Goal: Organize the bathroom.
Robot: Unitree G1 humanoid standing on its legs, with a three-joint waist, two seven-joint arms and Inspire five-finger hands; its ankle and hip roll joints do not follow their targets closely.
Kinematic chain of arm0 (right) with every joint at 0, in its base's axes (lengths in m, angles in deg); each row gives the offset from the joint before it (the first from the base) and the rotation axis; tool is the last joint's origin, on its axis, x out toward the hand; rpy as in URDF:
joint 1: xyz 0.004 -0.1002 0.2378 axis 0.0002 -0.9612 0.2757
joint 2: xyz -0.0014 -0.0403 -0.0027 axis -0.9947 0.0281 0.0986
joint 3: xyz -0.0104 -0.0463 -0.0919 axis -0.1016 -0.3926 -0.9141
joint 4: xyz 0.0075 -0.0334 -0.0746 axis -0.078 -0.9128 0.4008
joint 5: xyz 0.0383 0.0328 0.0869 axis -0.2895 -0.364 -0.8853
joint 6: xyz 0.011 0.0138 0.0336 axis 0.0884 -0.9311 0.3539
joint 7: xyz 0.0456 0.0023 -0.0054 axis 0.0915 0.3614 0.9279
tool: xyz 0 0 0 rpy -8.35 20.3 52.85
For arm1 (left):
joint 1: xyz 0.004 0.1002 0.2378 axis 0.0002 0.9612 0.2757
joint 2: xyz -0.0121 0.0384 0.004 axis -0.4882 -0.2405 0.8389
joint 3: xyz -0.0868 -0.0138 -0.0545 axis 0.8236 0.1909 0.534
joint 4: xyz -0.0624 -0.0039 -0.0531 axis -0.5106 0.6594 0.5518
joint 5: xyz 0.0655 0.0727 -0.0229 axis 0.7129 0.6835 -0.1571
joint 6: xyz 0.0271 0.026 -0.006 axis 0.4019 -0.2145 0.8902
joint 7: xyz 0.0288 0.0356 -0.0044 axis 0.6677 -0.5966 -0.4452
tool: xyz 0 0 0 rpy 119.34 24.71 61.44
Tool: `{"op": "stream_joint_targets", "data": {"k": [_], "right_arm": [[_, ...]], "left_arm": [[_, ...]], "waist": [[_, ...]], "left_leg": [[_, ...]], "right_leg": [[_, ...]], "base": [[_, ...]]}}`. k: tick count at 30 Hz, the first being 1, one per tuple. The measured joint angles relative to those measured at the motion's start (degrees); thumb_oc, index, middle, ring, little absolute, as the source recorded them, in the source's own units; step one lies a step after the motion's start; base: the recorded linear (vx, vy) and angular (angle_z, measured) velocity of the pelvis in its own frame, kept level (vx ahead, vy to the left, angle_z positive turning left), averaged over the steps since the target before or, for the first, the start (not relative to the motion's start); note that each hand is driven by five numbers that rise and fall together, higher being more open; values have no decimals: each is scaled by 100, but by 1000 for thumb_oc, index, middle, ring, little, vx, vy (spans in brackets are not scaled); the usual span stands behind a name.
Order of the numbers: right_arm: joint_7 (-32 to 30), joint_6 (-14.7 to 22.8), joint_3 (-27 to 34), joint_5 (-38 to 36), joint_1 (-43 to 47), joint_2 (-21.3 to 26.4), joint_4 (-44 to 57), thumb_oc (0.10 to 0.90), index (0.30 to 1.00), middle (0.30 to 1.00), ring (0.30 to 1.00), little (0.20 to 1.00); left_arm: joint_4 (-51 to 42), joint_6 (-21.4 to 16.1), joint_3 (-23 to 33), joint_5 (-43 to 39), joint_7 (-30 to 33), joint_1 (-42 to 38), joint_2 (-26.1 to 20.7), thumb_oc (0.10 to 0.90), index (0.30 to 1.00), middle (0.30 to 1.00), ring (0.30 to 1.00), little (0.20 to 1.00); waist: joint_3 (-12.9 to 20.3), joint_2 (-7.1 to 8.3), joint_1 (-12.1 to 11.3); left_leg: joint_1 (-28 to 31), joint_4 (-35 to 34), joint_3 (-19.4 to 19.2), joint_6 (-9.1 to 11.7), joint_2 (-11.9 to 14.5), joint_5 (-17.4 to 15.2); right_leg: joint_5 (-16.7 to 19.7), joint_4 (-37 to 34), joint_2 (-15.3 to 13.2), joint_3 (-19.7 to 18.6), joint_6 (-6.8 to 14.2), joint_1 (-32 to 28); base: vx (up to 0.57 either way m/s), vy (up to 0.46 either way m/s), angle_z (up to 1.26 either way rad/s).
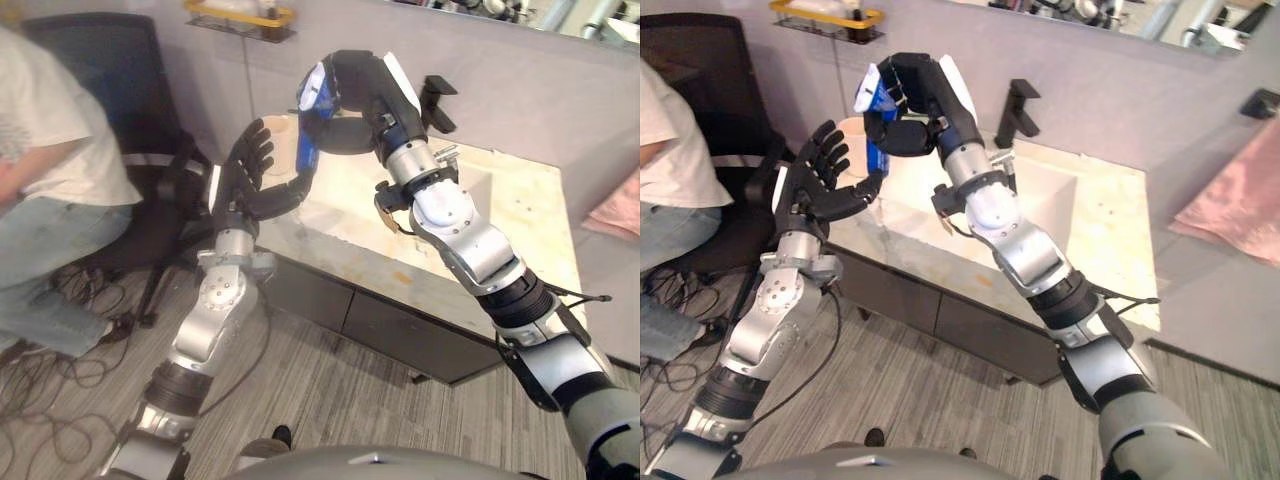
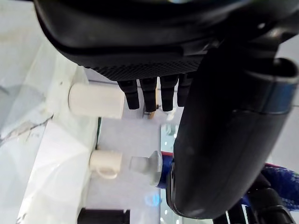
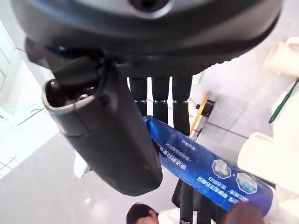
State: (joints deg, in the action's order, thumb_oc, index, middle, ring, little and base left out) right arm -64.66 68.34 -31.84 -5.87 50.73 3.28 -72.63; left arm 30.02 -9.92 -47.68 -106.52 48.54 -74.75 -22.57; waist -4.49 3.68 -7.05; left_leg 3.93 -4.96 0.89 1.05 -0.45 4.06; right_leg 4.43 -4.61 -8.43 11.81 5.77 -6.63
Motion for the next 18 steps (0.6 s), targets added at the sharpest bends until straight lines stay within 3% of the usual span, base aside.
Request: {"op": "stream_joint_targets", "data": {"k": [3,7,11,12,16,17,18], "right_arm": [[-185,139,0,214,15,6,-21,400,300,300,300,300],[-501,318,10,368,67,5,-331,400,300,300,300,300],[-908,345,27,505,103,22,-457,400,300,300,300,300],[-971,558,24,653,118,17,-572,400,300,300,300,300],[-1171,899,34,670,144,25,-772,400,300,300,300,300],[-1253,959,42,700,163,51,-876,400,300,300,300,300],[-1302,968,45,774,168,58,-944,400,300,300,300,300]], "left_arm": [[-37,-32,129,2,42,-5,0,800,900,900,900,900],[-31,-31,357,5,137,-6,-27,800,900,900,900,900],[-19,-38,423,4,126,-6,-56,800,900,900,900,900],[-19,-52,423,6,126,-20,-89,800,900,900,900,900],[55,-67,397,-2,134,-11,-253,800,900,900,900,900],[92,-67,364,-4,101,27,-261,800,900,900,900,900],[90,-67,355,-6,81,86,-246,800,900,900,900,900]], "waist": [[-21,28,-31],[-128,30,0],[-198,30,113],[-217,6,155],[-310,-44,266],[-365,-11,286],[-376,-55,254]], "left_leg": [[-78,2,259,-53,-65,30],[-44,3,593,-132,-126,58],[-83,11,1129,-236,-215,153],[-159,10,1332,-236,-161,178],[-355,10,1831,-213,-83,190],[-317,7,1859,-154,-196,191],[-285,8,1826,-159,-189,173]], "right_leg": [[-92,110,-57,66,-25,-6],[-381,808,-170,12,-75,127],[-597,1151,-134,-674,-133,218],[-737,930,179,-1269,-105,228],[-539,408,1203,-1926,-180,791],[-95,419,1147,-1841,-500,789],[-85,383,1144,-1828,-466,750]], "base": [[23,90,46],[41,71,50],[75,27,67],[117,-32,77],[160,-64,72],[142,-85,76],[131,-87,36]]}}
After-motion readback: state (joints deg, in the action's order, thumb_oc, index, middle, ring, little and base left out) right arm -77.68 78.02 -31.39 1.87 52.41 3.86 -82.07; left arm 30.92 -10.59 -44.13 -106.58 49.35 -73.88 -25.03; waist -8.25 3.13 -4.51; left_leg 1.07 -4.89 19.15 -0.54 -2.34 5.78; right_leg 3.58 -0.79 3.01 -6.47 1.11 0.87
